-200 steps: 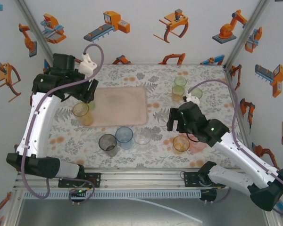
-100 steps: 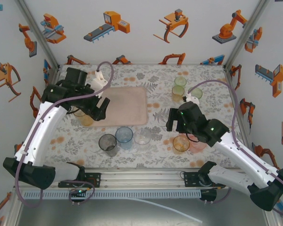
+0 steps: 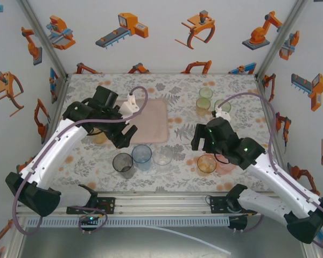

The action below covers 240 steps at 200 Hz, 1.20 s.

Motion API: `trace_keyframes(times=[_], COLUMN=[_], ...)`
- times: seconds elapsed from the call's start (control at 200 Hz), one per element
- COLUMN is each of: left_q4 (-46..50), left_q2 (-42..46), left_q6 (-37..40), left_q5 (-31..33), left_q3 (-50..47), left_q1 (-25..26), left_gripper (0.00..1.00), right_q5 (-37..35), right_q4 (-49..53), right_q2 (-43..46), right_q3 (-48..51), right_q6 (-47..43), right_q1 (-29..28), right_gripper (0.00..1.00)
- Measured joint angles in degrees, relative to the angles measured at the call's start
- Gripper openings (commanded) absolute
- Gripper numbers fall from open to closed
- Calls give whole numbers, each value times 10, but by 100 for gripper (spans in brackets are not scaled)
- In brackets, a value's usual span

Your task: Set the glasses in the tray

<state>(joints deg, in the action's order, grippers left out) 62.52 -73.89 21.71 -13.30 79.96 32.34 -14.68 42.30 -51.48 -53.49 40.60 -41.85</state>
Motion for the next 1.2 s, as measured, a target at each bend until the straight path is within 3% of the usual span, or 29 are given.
trace_keyframes(times=[0.24,0.596,1.202], left_q4=[-13,-13,-51], left_q2=[13,68,70], left_q6=[9,28,52], left_q5=[21,28,32], left_q3=[-63,-122,-209], left_q1=[2,2,2], left_gripper=[68,64,55], right_q5=[-10,-13,-13], right_q4=[10,8,3], right_q2=[33,-16,-20], right_q3=[3,3,3], right_q6=[10,10,9], right_q1=[0,0,0], right_gripper=[83,84,83])
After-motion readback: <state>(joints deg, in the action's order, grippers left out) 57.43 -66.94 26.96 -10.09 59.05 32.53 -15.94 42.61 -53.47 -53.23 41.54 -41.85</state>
